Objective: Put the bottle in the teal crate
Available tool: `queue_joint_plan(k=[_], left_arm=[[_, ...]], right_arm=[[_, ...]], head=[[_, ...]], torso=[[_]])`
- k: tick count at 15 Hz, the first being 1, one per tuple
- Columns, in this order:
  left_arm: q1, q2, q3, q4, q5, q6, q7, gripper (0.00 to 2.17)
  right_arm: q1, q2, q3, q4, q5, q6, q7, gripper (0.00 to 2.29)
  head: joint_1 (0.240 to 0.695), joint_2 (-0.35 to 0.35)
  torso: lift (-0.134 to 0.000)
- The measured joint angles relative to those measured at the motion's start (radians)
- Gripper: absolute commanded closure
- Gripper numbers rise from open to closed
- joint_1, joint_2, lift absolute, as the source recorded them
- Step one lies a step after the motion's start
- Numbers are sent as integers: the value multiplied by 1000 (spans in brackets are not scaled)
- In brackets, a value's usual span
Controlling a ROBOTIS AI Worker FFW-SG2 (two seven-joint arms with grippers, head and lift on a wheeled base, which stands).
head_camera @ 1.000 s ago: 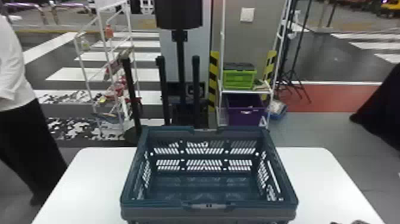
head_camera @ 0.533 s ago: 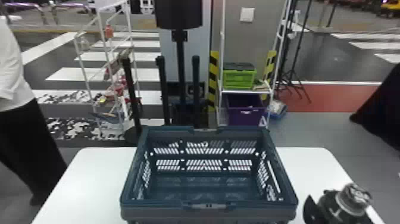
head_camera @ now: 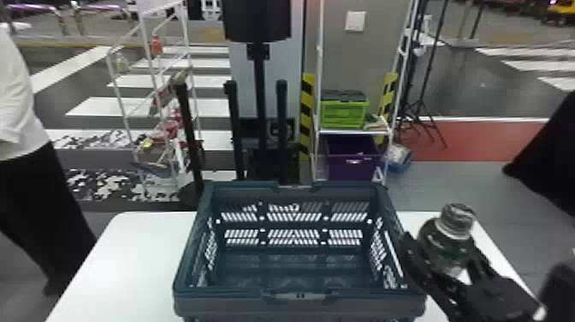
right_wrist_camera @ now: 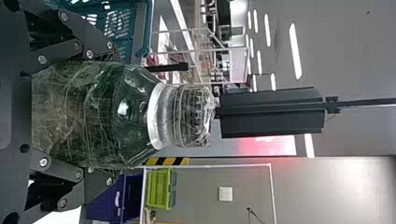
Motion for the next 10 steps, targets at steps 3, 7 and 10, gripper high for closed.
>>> queue_joint_plan(k=[3,7,10], left_arm=[[2,0,1,7,3,0,0,137],[14,0,7,23,7,-28,1,137],[19,-3,8,35,9,-50,1,140]], right_arm=[[-159,0,67,63,11,135,-13,2121],[-357,-74,184,176,-15,297,-32,2121],[-475,-100,253,283,-23,451,-32,2121]], head=[[499,0],[499,0],[499,0]], torso=[[0],[0],[0]])
